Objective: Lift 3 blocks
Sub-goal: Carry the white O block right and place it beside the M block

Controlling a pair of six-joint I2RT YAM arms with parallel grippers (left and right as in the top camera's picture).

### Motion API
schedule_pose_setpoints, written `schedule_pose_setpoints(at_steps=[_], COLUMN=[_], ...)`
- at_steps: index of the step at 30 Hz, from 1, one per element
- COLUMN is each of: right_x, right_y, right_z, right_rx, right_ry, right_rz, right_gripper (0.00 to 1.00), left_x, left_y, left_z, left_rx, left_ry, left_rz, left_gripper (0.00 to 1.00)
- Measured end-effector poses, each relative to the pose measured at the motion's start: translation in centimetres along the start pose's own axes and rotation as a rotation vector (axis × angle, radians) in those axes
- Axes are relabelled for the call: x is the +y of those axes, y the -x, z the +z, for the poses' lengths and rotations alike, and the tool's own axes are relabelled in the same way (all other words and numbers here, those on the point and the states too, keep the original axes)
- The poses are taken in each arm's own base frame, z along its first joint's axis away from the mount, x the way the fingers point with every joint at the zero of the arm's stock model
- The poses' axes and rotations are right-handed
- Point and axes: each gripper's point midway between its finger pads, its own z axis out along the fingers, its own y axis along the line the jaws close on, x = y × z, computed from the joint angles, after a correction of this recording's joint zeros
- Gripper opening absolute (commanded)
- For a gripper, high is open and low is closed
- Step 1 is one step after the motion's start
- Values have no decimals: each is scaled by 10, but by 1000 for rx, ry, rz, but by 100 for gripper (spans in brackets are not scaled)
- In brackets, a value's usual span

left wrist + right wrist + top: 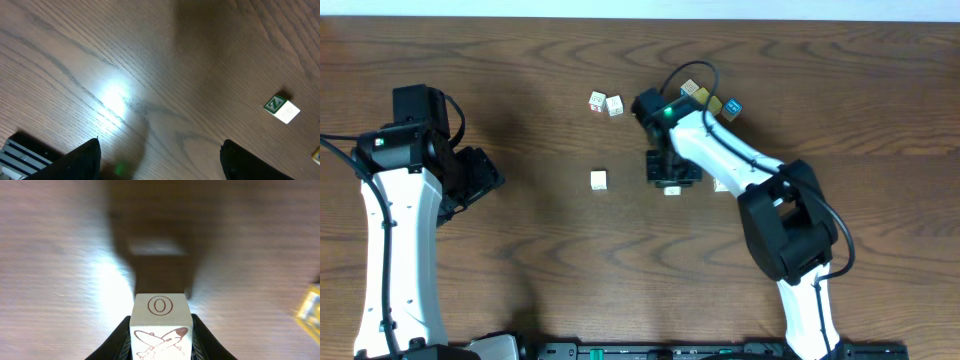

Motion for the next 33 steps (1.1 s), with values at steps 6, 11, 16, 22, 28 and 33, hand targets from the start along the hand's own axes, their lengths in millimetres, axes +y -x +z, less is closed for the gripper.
schedule_pose_setpoints(at_steps=[6,11,16,22,28,33], right_x=[-26,-37,-44,-48,-49,-49], right_y=[-3,1,5,7,11,11], right_z=[-1,-1,-1,-1,-1,-1], right_rx=[63,73,62,48,28,26], right_ry=[-16,-16,-34,-56,-67,-69], right_rz=[-29,-24,-17,-1,28,34], right_gripper=[18,22,24,23,24,26], left_x=[0,0,0,0,0,0], left_y=[0,0,0,0,0,0], left_z=[0,0,0,0,0,0], left_rx=[0,0,0,0,0,0], left_ry=[0,0,0,0,0,0], left_rz=[0,0,0,0,0,0], left_gripper=[77,77,77,77,77,77])
